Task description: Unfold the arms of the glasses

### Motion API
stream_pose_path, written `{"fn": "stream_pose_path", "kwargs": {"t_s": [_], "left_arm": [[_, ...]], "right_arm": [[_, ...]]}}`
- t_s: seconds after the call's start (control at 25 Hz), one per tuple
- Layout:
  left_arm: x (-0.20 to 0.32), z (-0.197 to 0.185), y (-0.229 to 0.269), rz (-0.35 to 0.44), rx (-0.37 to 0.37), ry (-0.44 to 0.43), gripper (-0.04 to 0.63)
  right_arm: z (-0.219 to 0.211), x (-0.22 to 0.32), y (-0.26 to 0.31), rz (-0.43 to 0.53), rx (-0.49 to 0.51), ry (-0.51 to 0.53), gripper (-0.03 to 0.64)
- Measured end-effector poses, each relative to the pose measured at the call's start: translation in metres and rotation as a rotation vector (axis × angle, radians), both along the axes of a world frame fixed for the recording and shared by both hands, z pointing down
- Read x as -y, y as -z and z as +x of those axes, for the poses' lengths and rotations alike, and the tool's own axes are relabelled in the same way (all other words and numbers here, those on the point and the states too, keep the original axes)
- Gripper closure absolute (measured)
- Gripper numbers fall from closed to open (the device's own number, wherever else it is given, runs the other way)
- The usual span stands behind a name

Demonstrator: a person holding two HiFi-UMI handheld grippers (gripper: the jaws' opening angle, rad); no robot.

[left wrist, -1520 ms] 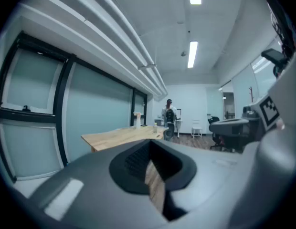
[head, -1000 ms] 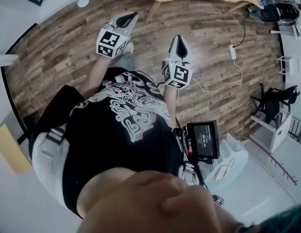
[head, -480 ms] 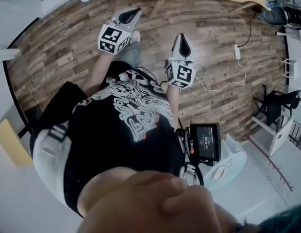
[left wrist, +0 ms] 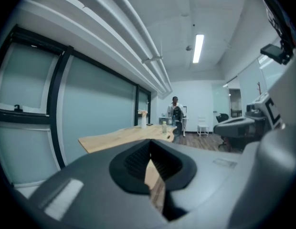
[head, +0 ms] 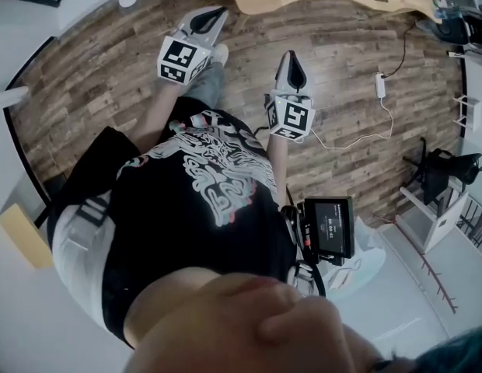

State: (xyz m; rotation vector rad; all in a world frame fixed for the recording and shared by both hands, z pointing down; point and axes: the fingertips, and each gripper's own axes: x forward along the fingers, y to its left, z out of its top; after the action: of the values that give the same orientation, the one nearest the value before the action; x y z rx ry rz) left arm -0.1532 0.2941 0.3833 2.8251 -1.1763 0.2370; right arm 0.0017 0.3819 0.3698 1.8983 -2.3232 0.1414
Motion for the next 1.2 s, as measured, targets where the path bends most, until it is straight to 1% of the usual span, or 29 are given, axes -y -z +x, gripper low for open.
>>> {"fn": "stream_pose_path", "kwargs": {"t_s": [0.12, 0.2, 0.32, 0.4, 0.56, 0.8, 1.0, 1.2], "left_arm": [[0.052, 0.016, -0.001, 0.012, 0.046, -0.01, 0.606], [0.086, 0.026, -0.001, 0.017, 0.058, -0.019, 0.606], [0.137, 0.036, 0.0, 0.006, 0.037, -0.024, 0.606], [0.167, 0.042, -0.003, -0.014, 0.029, -0.036, 0.606], [0.214, 0.055, -0.013, -0.044, 0.031, -0.075, 0.606], [0.269, 0.069, -0.02, -0.049, 0.042, -0.114, 0.606], [0.291, 0.077, -0.023, -0.043, 0.061, -0.134, 0.606], [0.31, 0.082, -0.026, -0.046, 0.073, -0.139, 0.606]], "right_arm": [[0.019, 0.054, 0.001, -0.011, 0.002, -0.02, 0.618], [0.035, 0.09, 0.001, -0.018, -0.011, -0.051, 0.618], [0.054, 0.144, 0.0, -0.03, -0.067, -0.11, 0.618], [0.058, 0.178, -0.002, -0.042, -0.086, -0.114, 0.618], [0.059, 0.229, -0.008, -0.064, -0.091, -0.105, 0.618], [0.067, 0.271, -0.017, -0.083, -0.088, -0.139, 0.618], [0.073, 0.284, -0.02, -0.088, -0.118, -0.156, 0.618], [0.08, 0.305, -0.022, -0.09, -0.106, -0.162, 0.618]]}}
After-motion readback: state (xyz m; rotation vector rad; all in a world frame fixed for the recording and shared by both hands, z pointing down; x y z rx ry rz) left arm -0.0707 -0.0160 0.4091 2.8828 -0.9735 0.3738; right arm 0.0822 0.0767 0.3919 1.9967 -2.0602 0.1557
